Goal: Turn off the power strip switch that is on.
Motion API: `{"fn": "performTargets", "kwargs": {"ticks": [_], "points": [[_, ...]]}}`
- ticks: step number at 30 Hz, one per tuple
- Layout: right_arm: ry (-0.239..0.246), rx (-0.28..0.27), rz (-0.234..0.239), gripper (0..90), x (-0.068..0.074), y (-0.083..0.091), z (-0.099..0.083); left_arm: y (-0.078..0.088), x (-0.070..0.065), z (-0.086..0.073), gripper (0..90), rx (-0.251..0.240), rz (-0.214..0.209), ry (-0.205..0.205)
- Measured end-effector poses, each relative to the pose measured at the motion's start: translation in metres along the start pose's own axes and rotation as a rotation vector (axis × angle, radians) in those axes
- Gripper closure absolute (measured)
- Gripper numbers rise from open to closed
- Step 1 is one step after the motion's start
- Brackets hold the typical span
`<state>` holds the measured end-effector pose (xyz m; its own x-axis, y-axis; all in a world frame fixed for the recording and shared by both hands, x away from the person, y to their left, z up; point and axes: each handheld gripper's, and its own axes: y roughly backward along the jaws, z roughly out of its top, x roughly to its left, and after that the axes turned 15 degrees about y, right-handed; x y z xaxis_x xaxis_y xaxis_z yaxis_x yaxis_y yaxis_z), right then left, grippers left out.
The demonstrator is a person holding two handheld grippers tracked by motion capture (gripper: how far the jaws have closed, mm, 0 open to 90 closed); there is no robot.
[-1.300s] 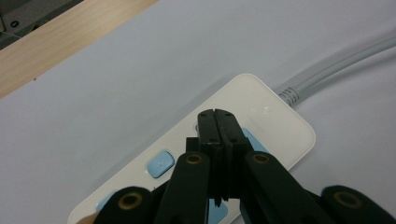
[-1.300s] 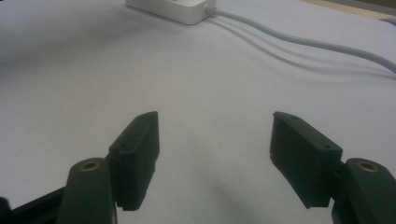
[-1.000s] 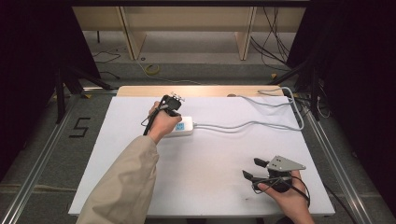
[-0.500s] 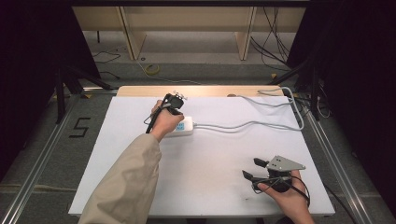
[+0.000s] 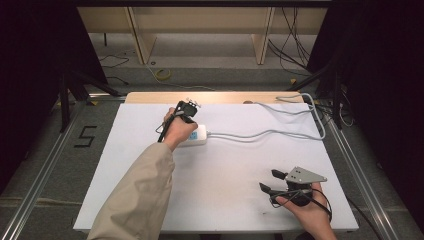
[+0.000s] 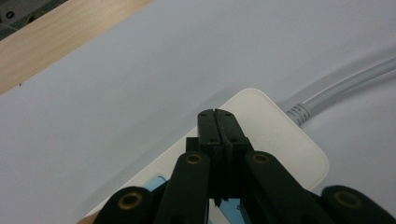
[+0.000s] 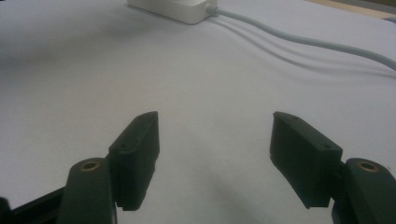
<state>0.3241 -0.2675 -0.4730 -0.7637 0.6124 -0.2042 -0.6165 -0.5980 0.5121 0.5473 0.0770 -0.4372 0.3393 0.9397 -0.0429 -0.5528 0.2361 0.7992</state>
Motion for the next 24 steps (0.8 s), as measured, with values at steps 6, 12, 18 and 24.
{"fn": "performTargets", "kwargs": {"ticks": [6, 12, 18, 24], "points": [[0.003, 0.001, 0.003, 34.0, 0.0, 0.0, 0.0, -0.004, -0.001, 0.0, 89.5, -0.002, 0.004, 0.005], [0.001, -0.001, 0.001, 34.0, 0.0, 0.0, 0.0, -0.008, 0.0, -0.001, 89.5, 0.006, 0.014, 0.002], [0.002, 0.001, 0.005, 34.0, 0.0, 0.0, 0.0, -0.01, 0.001, -0.001, 89.5, 0.009, 0.019, 0.001], [-0.001, -0.001, 0.003, 34.0, 0.0, 0.0, 0.0, -0.011, 0.002, -0.001, 89.5, 0.011, 0.019, 0.006]]}}
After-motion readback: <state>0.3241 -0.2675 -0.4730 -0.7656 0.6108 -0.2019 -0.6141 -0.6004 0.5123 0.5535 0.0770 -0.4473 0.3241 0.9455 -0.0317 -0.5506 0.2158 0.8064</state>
